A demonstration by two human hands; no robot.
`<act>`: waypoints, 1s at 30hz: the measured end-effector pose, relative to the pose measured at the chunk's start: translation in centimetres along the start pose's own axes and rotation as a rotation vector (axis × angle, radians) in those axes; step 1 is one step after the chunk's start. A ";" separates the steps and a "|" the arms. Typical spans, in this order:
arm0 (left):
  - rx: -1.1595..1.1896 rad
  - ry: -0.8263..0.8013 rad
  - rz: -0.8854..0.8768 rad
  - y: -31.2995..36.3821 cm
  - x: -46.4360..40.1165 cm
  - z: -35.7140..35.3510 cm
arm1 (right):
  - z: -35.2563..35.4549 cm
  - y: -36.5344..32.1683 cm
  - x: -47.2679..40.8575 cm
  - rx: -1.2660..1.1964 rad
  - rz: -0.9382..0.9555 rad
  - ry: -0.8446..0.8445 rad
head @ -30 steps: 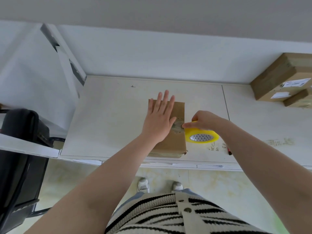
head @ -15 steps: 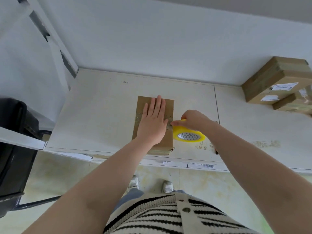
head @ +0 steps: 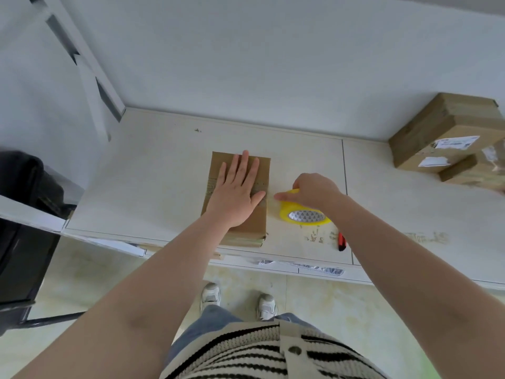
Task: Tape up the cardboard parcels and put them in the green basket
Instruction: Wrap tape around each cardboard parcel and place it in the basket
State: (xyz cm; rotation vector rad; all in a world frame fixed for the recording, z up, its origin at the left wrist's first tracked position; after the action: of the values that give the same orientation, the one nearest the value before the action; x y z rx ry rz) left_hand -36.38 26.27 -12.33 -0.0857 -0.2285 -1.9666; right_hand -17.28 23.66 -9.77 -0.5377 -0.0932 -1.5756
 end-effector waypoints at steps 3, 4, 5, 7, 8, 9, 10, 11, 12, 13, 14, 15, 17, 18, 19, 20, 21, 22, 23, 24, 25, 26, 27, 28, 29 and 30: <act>-0.012 -0.007 -0.004 0.0 0.0 0.0 | -0.1 0.4 0.3 0.050 -0.030 0.004; -0.009 -0.011 -0.008 0.0 0.0 0.0 | -0.3 0.6 0.4 0.034 -0.022 0.004; -0.009 -0.013 -0.014 -0.1 0.0 0.0 | -0.6 0.8 0.5 -0.005 -0.010 0.004; -0.017 -0.017 -0.021 -0.2 0.0 0.0 | -0.8 0.8 0.6 -0.112 0.016 0.009; -0.018 -0.020 -0.021 -0.2 0.0 -0.1 | -0.9 0.8 0.6 -0.133 0.022 0.010; -0.020 -0.022 -0.018 -0.2 -0.1 -0.1 | -0.9 0.7 0.5 -0.127 0.019 0.011; -0.024 -0.023 -0.017 -0.2 -0.1 -0.1 | -0.8 0.7 0.5 -0.117 0.012 0.009; -0.026 -0.021 -0.017 -0.1 -0.1 -0.2 | -0.8 0.7 0.5 -0.115 0.006 0.009; -0.027 -0.016 -0.017 -0.1 -0.1 -0.2 | -0.7 0.7 0.5 -0.124 0.005 0.014; -0.027 -0.012 -0.016 -0.1 -0.1 -0.2 | -0.7 0.7 0.7 -0.160 0.006 0.029; -0.029 -0.008 -0.015 0.0 -0.1 -0.2 | -0.6 0.9 1.0 -0.233 0.003 0.071; -0.032 -0.003 -0.015 -0.1 -0.1 -0.2 | -0.5 1.5 1.4 -0.332 -0.022 0.160; -0.036 0.009 -0.022 -0.1 -0.1 -0.1 | -0.6 4.4 2.5 -0.497 -0.186 0.426; -0.035 0.014 -0.025 -0.1 0.0 -0.1 | -1.0 6.2 3.3 -0.502 -0.305 0.512; -0.031 0.015 -0.027 -0.1 -0.1 -0.1 | -1.9 7.9 4.1 -0.460 -0.420 0.513; -0.028 0.010 -0.028 -0.1 -0.1 -0.1 | -3.0 9.3 4.8 -0.406 -0.512 0.449; -0.026 0.004 -0.026 -0.1 -0.1 -0.1 | -4.2 10.4 5.4 -0.365 -0.573 0.360; -0.026 0.000 -0.024 -0.1 -0.2 -0.2 | -5.2 11.3 5.7 -0.359 -0.603 0.294; -0.028 -0.003 -0.022 -0.1 -0.2 -0.2 | -6.0 11.8 5.9 -0.378 -0.610 0.264; -0.029 -0.007 -0.021 -0.1 -0.2 -0.1 | -6.4 12.1 5.9 -0.410 -0.606 0.260; -0.031 -0.013 -0.020 -0.1 -0.2 -0.1 | -6.4 12.3 5.8 -0.432 -0.597 0.260; -0.033 -0.018 -0.019 -0.1 -0.2 -0.1 | -6.2 12.5 5.7 -0.438 -0.581 0.251; -0.036 -0.020 -0.020 -0.1 -0.2 0.0 | -5.9 12.6 5.5 -0.438 -0.559 0.236; -0.036 -0.020 -0.021 -0.1 -0.2 0.0 | -5.5 12.6 5.4 -0.446 -0.538 0.231; -0.035 -0.019 -0.021 -0.1 -0.1 0.0 | -4.8 12.4 5.3 -0.469 -0.519 0.243; -0.034 -0.016 -0.022 -0.1 -0.1 0.1 | -3.7 11.9 5.2 -0.508 -0.494 0.271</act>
State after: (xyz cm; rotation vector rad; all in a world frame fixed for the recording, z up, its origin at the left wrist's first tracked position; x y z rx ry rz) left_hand -36.41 26.41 -12.28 -0.1215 -0.2075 -1.9922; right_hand -6.76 16.33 -14.16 -0.7229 0.4207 -2.1578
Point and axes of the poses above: each hand's wrist, its own x-axis away from the middle knuckle, its own z-axis out of the back of the hand, y = z × x, the point moved 4 cm from there along -x, towards the middle knuckle, and after that the axes turned 10 degrees about z, right-handed, at the moved point
